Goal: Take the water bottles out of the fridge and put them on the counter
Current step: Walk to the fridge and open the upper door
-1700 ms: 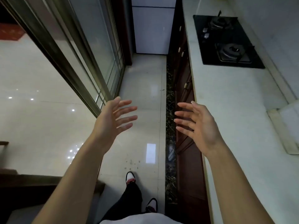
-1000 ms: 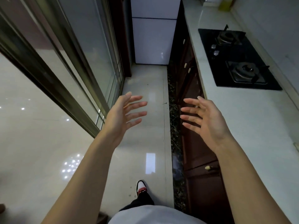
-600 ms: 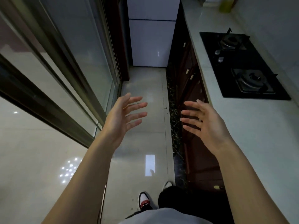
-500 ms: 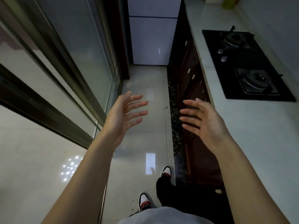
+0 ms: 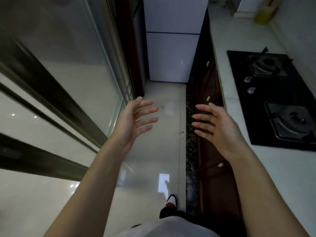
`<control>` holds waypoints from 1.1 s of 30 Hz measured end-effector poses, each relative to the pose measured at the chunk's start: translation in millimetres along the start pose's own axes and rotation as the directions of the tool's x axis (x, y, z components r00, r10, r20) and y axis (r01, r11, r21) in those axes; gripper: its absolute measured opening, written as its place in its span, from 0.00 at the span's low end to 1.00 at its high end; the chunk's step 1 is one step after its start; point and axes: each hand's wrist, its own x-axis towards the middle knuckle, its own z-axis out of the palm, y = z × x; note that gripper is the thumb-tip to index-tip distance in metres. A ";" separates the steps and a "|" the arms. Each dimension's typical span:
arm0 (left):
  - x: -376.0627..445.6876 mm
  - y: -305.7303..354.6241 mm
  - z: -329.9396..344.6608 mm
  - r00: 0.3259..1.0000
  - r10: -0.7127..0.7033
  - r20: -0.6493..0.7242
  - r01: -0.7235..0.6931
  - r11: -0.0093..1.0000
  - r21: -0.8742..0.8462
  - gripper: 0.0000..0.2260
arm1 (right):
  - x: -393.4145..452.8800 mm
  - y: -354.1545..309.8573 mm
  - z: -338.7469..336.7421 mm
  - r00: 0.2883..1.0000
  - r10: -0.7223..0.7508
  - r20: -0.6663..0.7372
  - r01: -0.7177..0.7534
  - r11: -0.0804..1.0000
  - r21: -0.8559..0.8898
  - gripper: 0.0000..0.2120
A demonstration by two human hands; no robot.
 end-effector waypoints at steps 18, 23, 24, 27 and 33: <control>145.2 29.8 11.5 0.999 -0.024 -0.048 0.023 1.000 -0.013 0.24 | 150.8 -46.1 9.0 0.998 0.061 0.023 -0.060 0.997 -0.041 0.16; 206.3 55.7 -2.8 1.000 -0.025 -0.007 0.024 1.000 -0.013 0.25 | 203.9 -68.3 33.6 0.999 0.052 -0.008 -0.052 0.997 -0.052 0.16; 219.3 63.1 -6.9 1.000 -0.025 -0.003 0.025 1.000 -0.013 0.25 | 214.8 -74.5 40.4 0.999 0.051 -0.013 -0.052 0.997 -0.056 0.16; 258.5 87.7 -19.1 1.000 -0.028 0.014 0.028 1.000 -0.012 0.26 | 248.9 -94.1 62.1 0.999 0.044 -0.029 -0.046 0.997 -0.056 0.17; 328.1 125.7 -39.9 0.999 -0.034 0.038 0.034 0.999 0.008 0.26 | 309.0 -122.4 94.4 0.997 0.026 -0.066 -0.028 0.999 -0.028 0.18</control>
